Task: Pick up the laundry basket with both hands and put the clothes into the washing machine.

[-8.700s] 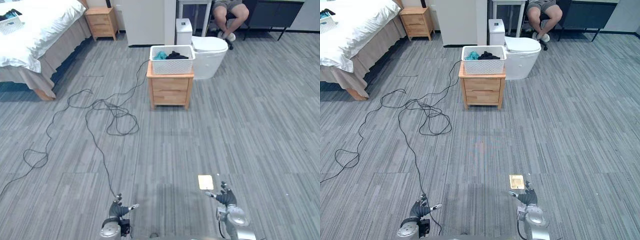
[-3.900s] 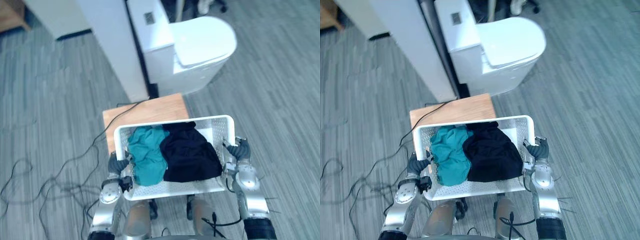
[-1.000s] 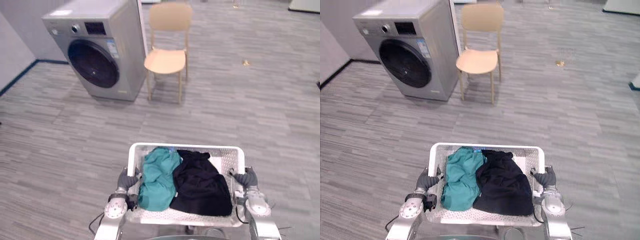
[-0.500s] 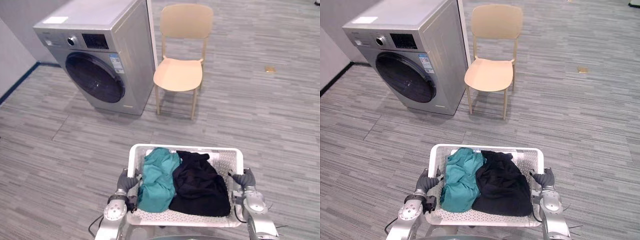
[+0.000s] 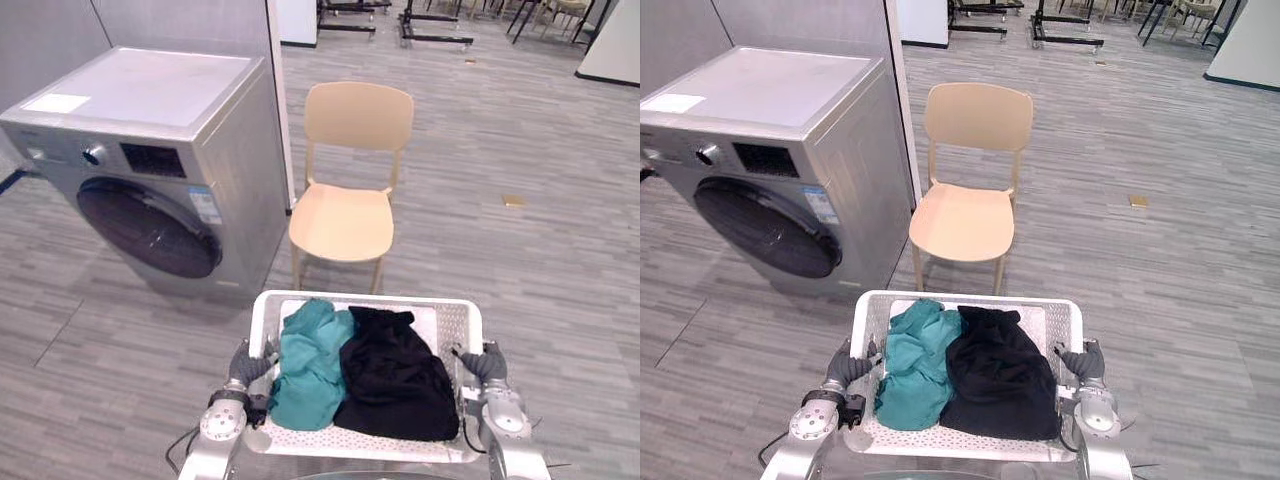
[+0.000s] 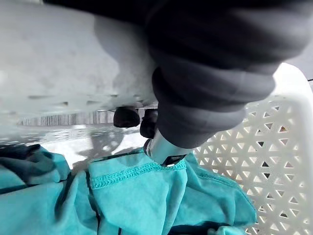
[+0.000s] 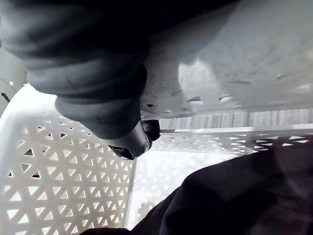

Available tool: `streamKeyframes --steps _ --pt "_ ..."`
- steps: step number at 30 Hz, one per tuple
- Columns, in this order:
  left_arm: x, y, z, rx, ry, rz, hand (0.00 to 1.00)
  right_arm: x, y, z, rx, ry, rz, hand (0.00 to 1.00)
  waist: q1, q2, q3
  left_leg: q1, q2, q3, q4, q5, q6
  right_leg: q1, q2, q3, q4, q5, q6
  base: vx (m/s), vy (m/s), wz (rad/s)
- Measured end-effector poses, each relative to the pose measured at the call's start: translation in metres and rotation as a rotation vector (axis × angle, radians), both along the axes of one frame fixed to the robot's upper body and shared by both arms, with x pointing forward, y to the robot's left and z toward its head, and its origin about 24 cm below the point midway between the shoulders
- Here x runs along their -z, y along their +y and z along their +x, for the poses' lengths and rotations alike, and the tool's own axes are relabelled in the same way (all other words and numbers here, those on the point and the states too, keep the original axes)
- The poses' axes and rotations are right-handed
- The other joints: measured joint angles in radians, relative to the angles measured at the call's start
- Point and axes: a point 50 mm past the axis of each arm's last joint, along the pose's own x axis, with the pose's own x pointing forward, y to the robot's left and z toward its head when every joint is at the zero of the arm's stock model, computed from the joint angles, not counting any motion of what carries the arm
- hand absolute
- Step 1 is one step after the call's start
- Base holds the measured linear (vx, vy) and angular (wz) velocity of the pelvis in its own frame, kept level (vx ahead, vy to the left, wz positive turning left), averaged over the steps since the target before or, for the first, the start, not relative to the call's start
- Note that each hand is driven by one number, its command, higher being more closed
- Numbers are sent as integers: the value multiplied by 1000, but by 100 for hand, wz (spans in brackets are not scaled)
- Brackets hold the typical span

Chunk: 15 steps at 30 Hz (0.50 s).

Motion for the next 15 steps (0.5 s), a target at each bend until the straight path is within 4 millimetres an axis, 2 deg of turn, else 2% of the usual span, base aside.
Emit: streamKeyframes --steps 1,2,3,4,5,6,7,8,9,10,11,12,13,15 --pt "3 0 -6 -21 17 -14 100 -1 1 -2 -14 1 -8 100 14 13 4 -88 53 -9 244 164 -2 77 21 8 -30 -33 -11 650 -118 -29" --pt "6 0 -12 -24 31 -20 100 -5 1 -4 -11 -16 -3 100 24 21 2 -202 124 -5 497 148 11 164 52 17 -71 -63 -16 532 -53 -31" --pt "6 0 -13 -24 32 -20 100 -5 1 -4 -12 -19 -3 100 26 22 3 -225 134 -3 526 139 19 181 55 20 -79 -68 -16 508 -13 -31" --pt "6 0 -13 -25 32 -20 100 -8 1 -3 -13 -29 -6 100 42 12 7 -304 152 11 584 99 50 236 53 41 -109 -84 -11 477 5 -32" --pt "6 0 -13 -25 27 -22 100 -10 1 -4 -13 -36 -9 100 58 5 7 -365 154 25 554 50 66 277 45 64 -149 -90 -2 445 19 -38" --pt "6 0 -13 -25 27 -23 100 -10 1 -4 -14 -37 -10 100 62 2 6 -393 151 28 516 26 69 297 38 70 -166 -93 4 479 88 -31" --pt "6 -1 -13 -24 28 -24 100 -10 1 -4 -13 -37 -10 100 71 0 6 -435 140 34 396 -10 70 330 23 80 -192 -97 14 395 117 -27" --pt "6 -2 -13 -23 28 -26 100 -9 0 -4 -11 -33 -12 100 78 -4 6 -453 106 26 220 -20 61 350 -1 95 -202 -107 34 490 196 -23" --pt "6 -2 -12 -21 28 -27 100 -9 -2 -4 -10 -28 -16 100 77 -4 7 -458 84 8 127 -16 55 360 -10 100 -206 -109 41 410 241 -26" --pt "6 -3 -12 -19 27 -28 100 -5 -3 -5 -8 -12 -19 100 78 -4 7 -454 38 -36 -69 10 37 370 -28 113 -209 -118 69 464 318 -35" --pt "6 -4 -12 -11 30 -29 100 -1 -6 -5 -4 9 -24 100 82 12 3 -430 21 -65 -220 141 53 376 -27 138 -206 -144 113 353 277 -37" --pt "8 -2 -12 -8 37 -18 100 3 -3 -5 3 25 -7 100 77 -20 5 -419 -2 -50 -220 142 52 383 -55 154 -208 -154 125 318 234 -29" --pt "7 0 -11 -3 35 -5 100 6 -1 -8 15 34 12 100 73 -47 2 -416 -33 -34 -232 124 77 380 -90 161 -211 -156 131 249 162 -6" --pt "6 1 -10 1 30 -3 100 6 0 -8 26 31 20 100 60 -70 10 -415 -61 -7 -219 90 103 362 -130 175 -173 -153 143 301 235 -16"
